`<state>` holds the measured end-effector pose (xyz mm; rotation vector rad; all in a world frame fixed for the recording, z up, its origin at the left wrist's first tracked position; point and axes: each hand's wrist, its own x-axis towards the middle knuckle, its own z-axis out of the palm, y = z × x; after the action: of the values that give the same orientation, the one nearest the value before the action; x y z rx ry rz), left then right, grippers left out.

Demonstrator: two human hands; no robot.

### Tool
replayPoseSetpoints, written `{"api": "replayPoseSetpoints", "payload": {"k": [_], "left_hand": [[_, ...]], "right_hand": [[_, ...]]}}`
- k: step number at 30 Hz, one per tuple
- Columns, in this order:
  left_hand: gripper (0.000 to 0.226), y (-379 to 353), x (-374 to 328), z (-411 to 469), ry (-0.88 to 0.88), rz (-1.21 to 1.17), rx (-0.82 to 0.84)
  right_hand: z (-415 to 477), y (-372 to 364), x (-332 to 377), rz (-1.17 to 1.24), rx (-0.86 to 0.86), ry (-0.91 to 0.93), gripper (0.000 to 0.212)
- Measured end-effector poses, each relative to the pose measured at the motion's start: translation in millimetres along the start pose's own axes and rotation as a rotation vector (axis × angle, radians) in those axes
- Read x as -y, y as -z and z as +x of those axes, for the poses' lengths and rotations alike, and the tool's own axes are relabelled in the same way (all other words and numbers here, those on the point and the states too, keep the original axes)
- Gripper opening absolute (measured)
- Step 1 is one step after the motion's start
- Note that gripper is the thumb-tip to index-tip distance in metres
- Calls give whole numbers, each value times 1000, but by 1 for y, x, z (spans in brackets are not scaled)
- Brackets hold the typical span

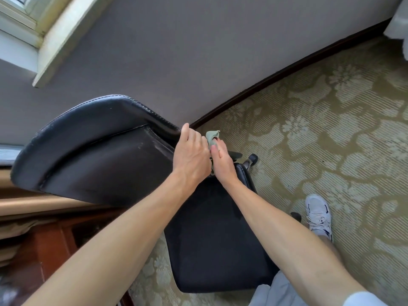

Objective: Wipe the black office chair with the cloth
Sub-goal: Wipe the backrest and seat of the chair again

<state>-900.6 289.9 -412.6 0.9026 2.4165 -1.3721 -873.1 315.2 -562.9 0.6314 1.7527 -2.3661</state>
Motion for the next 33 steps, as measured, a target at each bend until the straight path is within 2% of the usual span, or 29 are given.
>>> {"api": "replayPoseSetpoints", "payload": {"k": [7,10,13,18,22,29,33], "left_hand": [[39,-4,-14,1,76,-52,-19],[43,-2,-18,3,97,-53,-25],[43,-3,-20,5,94,-72,-43],[40,-9,-19,3,57,-51,-87],[40,-10,-18,0,54,-29,-86],[44,-9,4,-1,-50,-47,-97],[50,-7,20,-12,12,-105,-162]], "right_hand": [[11,-4,-19,-2,20,25,51],[24,2,-38,22,7,-100,60],[34,13,-50,61,-38,-274,55],[46,30,-61,73,-95,-407,48],[43,24,-54,92,-110,-400,47],[14,3,-14,120,-43,-244,51],[4,-5,20,93,14,-136,48]]}}
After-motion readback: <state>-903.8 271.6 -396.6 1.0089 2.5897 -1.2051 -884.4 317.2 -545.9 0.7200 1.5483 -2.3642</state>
